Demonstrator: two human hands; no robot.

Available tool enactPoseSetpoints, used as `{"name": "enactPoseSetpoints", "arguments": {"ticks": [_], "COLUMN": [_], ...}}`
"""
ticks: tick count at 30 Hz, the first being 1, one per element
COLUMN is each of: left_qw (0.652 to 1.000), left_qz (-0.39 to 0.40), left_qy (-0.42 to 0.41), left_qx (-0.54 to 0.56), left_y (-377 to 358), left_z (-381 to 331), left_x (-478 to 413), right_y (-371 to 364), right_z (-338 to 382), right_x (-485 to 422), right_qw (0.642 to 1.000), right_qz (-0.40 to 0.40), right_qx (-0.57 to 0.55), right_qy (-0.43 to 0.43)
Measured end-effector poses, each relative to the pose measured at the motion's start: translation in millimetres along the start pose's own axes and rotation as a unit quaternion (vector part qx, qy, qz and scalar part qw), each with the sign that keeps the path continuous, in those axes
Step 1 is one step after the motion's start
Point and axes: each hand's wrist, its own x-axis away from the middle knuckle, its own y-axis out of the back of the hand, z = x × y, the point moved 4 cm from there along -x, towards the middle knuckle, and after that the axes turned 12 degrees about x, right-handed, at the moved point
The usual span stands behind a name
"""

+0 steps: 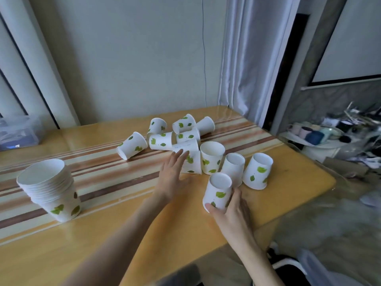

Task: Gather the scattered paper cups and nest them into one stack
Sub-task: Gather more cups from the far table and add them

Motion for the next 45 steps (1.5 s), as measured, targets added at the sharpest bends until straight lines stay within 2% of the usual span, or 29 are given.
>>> {"name": "enactPoseSetpoints", "arguments": {"ticks": [2, 4, 7, 10, 13, 15, 17, 22, 26, 28, 34, 38, 41, 45], "left_qw": [0.997, 0.992, 0.983, 0.986, 0.985, 0.972, 0.964, 0.955, 0.939, 0.926, 0.928, 0.945, 0.949, 0.938], "left_qz": [0.032, 0.027, -0.008, -0.050, -0.148, -0.198, -0.216, -0.271, -0.342, -0.373, -0.345, -0.280, -0.235, -0.249], "left_qy": [0.027, 0.038, 0.029, 0.047, 0.083, 0.094, 0.100, 0.083, 0.038, 0.051, 0.136, 0.166, 0.188, 0.178], "left_qx": [-0.063, -0.121, -0.181, -0.154, 0.000, 0.086, 0.123, 0.083, 0.022, 0.006, 0.029, 0.032, 0.091, 0.163], "left_y": [-9, -12, -6, 8, 35, 58, 84, 159, 224, 251, 274, 257, 242, 233], "left_z": [6, 10, 9, 8, 7, 2, -5, -20, -20, -8, 37, 60, 71, 77], "left_x": [-12, -20, -26, -20, 4, 28, 53, 100, 118, 123, 128, 139, 148, 152], "right_y": [-1, -4, -3, -3, -7, -15, -23, -42, -60, -69, -83, -86, -87, -74], "right_z": [-1, -1, 2, 6, 26, 45, 65, 116, 153, 167, 183, 187, 199, 248], "right_x": [-1, -2, -3, -5, -4, -4, -3, -2, 7, 14, 22, 17, 4, -10], "right_qw": [0.997, 0.990, 0.990, 0.998, 0.979, 0.963, 0.952, 0.920, 0.914, 0.912, 0.922, 0.924, 0.924, 0.916], "right_qz": [-0.010, -0.013, -0.016, -0.006, 0.043, 0.092, 0.131, 0.192, 0.208, 0.208, 0.184, 0.157, 0.119, 0.079], "right_qx": [0.080, 0.139, 0.142, -0.010, -0.168, -0.228, -0.251, -0.309, -0.305, -0.306, -0.301, -0.305, -0.320, -0.337], "right_qy": [-0.003, 0.004, 0.018, 0.065, 0.104, 0.107, 0.120, 0.143, 0.170, 0.174, 0.158, 0.166, 0.171, 0.205]}}
